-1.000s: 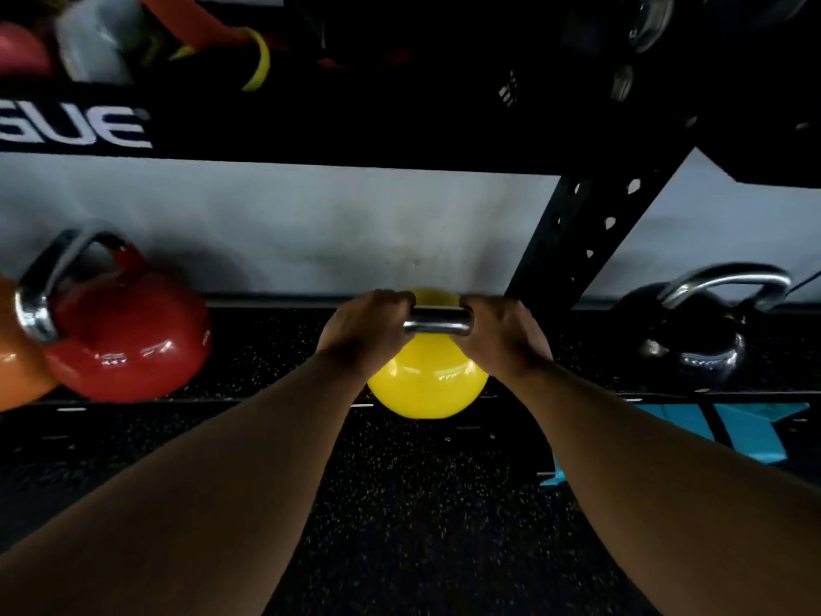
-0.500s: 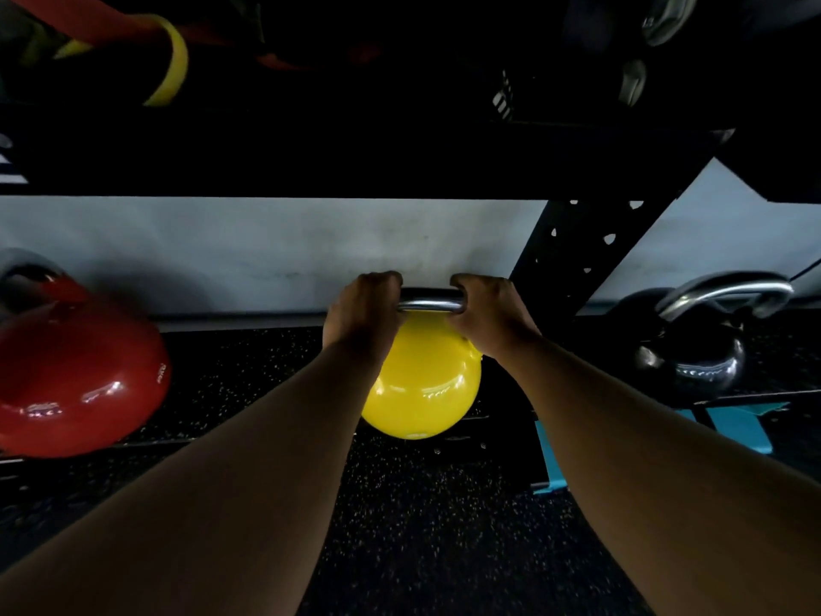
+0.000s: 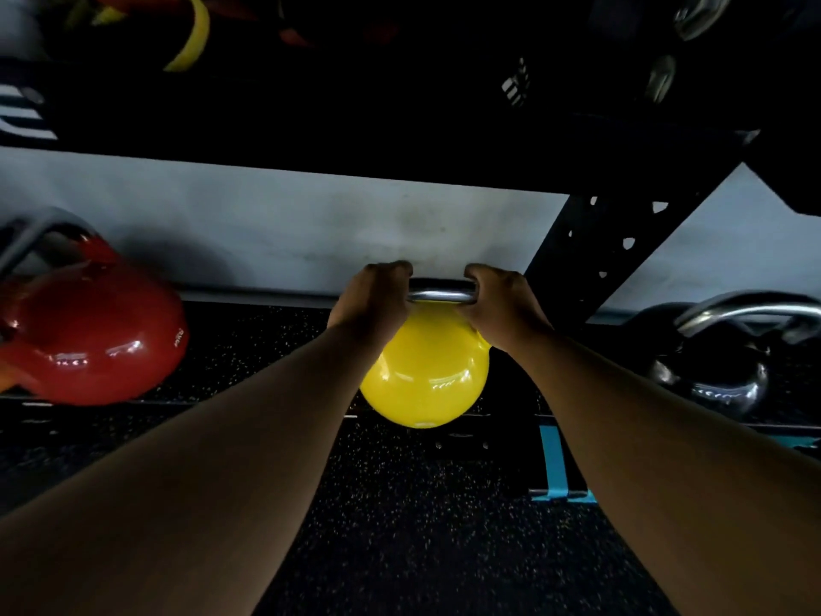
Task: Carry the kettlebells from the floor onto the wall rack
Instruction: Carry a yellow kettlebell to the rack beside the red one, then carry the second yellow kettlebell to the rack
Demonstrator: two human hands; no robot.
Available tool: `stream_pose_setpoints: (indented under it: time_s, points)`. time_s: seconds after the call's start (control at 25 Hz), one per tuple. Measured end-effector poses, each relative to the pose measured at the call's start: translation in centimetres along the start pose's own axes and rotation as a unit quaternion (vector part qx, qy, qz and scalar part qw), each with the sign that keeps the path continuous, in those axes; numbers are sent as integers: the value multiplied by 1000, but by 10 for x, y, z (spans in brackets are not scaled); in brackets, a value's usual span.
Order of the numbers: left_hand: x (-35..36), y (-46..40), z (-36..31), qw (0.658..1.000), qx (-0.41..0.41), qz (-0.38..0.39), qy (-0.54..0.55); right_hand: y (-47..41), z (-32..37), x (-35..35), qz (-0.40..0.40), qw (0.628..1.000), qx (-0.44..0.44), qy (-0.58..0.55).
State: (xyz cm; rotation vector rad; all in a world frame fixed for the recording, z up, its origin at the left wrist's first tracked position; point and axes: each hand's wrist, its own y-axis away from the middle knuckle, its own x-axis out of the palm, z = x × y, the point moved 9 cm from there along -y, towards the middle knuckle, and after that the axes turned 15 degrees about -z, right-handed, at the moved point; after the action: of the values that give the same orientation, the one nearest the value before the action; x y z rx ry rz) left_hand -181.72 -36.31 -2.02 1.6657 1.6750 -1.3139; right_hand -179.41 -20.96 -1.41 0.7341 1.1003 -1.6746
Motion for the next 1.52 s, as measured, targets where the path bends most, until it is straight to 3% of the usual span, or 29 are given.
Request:
stream_pose_setpoints:
  time_s: [0.16,0.28,0.48,0.8,1.0,1.2,1.32,1.52]
  points:
    - [-2,5,-1,996,-25,68,55,1,6,-6,47,998,-29,4]
    - [-28,25,11,994,-65,42,71,8,41,-28,33,990,-139,-5]
    - [-89,104,73,994,-112,7,-13,44,146,-31,19,947,-320,-35]
    - [-232,331,238,945,-323,-7,-47,192,362,64,208,862,-455,-81]
    - [-299,612,305,861,-507,-10,-32,388,492,120,326,775,-533,-93]
    - [-327,908,269,750,-661,-24,10,637,564,135,440,676,-589,-64]
    - [-322,1052,226,684,-728,-40,34,788,568,129,502,621,-601,-44]
    - [-271,1243,161,618,-785,-11,38,1007,518,123,591,514,-622,12]
